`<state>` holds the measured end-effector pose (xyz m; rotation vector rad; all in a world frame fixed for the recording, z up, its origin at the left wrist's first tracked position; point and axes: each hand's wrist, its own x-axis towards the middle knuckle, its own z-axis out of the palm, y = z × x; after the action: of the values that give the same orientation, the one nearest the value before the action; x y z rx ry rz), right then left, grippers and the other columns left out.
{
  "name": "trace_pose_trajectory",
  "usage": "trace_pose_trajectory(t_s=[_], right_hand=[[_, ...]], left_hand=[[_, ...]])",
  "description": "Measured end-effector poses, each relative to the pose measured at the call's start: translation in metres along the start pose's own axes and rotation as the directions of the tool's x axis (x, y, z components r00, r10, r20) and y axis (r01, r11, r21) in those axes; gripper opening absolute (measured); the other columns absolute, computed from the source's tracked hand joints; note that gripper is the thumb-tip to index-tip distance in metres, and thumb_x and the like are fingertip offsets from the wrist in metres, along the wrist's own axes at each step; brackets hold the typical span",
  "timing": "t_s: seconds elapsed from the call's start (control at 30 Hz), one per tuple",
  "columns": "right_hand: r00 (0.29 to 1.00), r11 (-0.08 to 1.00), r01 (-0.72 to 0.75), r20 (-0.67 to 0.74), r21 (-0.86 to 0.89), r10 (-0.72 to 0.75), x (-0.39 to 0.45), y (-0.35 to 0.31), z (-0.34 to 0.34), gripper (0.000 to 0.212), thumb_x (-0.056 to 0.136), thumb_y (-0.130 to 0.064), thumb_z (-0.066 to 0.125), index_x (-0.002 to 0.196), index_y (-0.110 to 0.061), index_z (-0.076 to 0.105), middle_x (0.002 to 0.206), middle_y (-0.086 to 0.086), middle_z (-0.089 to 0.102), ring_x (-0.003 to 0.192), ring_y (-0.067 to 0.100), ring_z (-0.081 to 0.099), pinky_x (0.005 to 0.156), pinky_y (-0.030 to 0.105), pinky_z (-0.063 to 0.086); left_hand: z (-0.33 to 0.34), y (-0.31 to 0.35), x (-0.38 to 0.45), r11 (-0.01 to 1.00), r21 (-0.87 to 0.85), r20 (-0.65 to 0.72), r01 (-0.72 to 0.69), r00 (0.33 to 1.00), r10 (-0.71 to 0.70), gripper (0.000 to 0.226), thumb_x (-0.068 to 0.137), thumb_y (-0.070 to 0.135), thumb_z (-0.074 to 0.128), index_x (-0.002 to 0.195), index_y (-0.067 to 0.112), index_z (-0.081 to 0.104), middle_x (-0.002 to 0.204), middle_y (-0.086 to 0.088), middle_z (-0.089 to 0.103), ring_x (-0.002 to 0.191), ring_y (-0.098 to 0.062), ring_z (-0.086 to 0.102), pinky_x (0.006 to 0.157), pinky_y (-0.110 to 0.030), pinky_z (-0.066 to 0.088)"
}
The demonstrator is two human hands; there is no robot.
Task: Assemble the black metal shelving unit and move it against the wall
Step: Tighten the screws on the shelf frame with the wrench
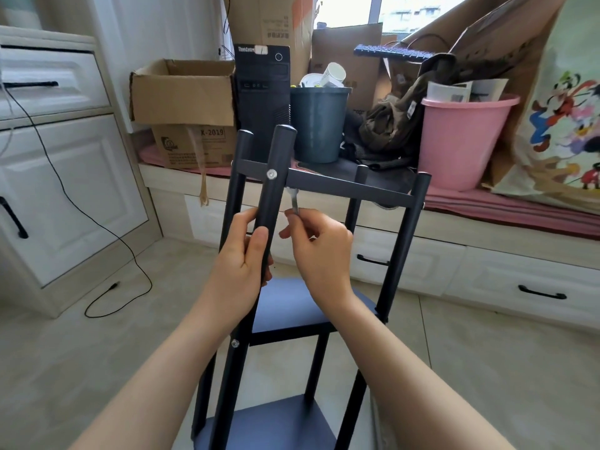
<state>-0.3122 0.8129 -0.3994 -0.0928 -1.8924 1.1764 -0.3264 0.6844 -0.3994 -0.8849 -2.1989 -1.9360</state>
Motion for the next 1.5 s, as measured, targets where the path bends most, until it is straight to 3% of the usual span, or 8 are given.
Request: trace_pose_trajectory(t_s=[0.33,0.4,0.53,0.6,0.8,1.07,1.27,1.5], right_hand=[[0.996,0.997,-0.034,0.075,-0.073,0.04,0.011,-0.025,-0.018,0.032,0.095,-0.012,0.059,0.064,-0.008,0.067,0.049,-0.004,0.06,0.046,0.003,0.05,0.054,0.022,0.036],[0.994,0.996,-0.076,0.08,-0.043,0.079,0.01,-0.027,-0.016,0.034,0.095,-0.015,0.06,0.062,-0.005,0.063,0.05,0.004,0.056,0.047,0.009,0.042,0.053,0.031,0.037],[0.985,0.985,-0.166,0.061,0.039,0.164,0.009,-0.027,-0.012,0.035,0.094,-0.018,0.064,0.062,-0.005,0.063,0.048,0.005,0.043,0.052,0.018,0.039,0.054,0.03,0.033],[0.985,0.984,-0.168,0.058,0.052,0.165,0.009,-0.027,-0.009,0.035,0.095,-0.019,0.064,0.064,-0.003,0.066,0.054,0.014,0.053,0.06,0.029,0.049,0.057,0.032,0.037],[0.992,0.991,-0.123,0.012,0.052,0.122,0.009,-0.022,-0.002,0.029,0.095,-0.019,0.064,0.071,-0.006,0.072,0.058,0.008,0.064,0.054,0.019,0.05,0.054,0.021,0.038],[0.995,0.984,-0.087,-0.038,0.155,0.094,0.003,-0.012,0.01,0.017,0.096,-0.016,0.063,0.086,-0.012,0.077,0.067,0.006,0.064,0.067,0.022,0.059,0.067,0.038,0.05],[0.986,0.954,-0.104,-0.096,0.283,0.136,0.001,-0.006,0.019,0.014,0.095,-0.01,0.064,0.096,-0.009,0.077,0.073,0.01,0.064,0.07,0.018,0.06,0.067,0.021,0.047],[0.974,0.92,-0.067,-0.174,0.387,0.144,0.006,0.003,0.032,0.015,0.093,-0.004,0.064,0.101,-0.007,0.077,0.077,0.01,0.064,0.073,0.011,0.06,0.071,0.02,0.047]], left_hand=[[-0.003,0.0,-0.004,1.0,0.012,0.0,0.002,1.0,-0.002,0.022,0.107,0.03,0.038,0.127,0.037,0.044,0.073,-0.012,0.056,0.061,-0.017,0.056,0.058,-0.028,0.051],[-0.003,0.0,-0.004,1.0,0.011,0.004,0.001,1.0,-0.001,0.022,0.106,0.031,0.038,0.124,0.043,0.044,0.073,-0.012,0.057,0.061,-0.016,0.057,0.058,-0.027,0.052],[-0.004,-0.001,-0.004,1.0,-0.006,0.005,0.003,1.0,-0.003,0.024,0.106,0.03,0.039,0.115,0.053,0.042,0.072,-0.009,0.057,0.06,-0.013,0.057,0.057,-0.024,0.051],[-0.005,-0.001,-0.003,1.0,-0.01,0.008,0.002,1.0,-0.002,0.025,0.106,0.031,0.039,0.115,0.054,0.042,0.071,-0.008,0.057,0.059,-0.011,0.057,0.057,-0.023,0.051],[-0.008,-0.003,-0.002,1.0,-0.015,0.01,0.009,1.0,-0.009,0.024,0.106,0.031,0.039,0.115,0.054,0.042,0.072,-0.008,0.058,0.06,-0.012,0.057,0.058,-0.024,0.051],[-0.009,-0.002,-0.004,1.0,-0.006,0.017,0.007,1.0,-0.007,0.023,0.106,0.031,0.039,0.118,0.05,0.043,0.072,-0.007,0.058,0.059,-0.012,0.057,0.058,-0.022,0.052],[-0.007,0.001,-0.006,1.0,-0.028,0.023,0.006,1.0,-0.005,0.023,0.105,0.029,0.039,0.119,0.046,0.045,0.072,-0.011,0.056,0.058,-0.013,0.055,0.057,-0.023,0.051],[-0.004,0.001,-0.005,1.0,-0.022,0.017,0.007,1.0,-0.007,0.023,0.106,0.029,0.038,0.124,0.04,0.047,0.076,-0.018,0.055,0.059,-0.015,0.055,0.059,-0.025,0.051]])
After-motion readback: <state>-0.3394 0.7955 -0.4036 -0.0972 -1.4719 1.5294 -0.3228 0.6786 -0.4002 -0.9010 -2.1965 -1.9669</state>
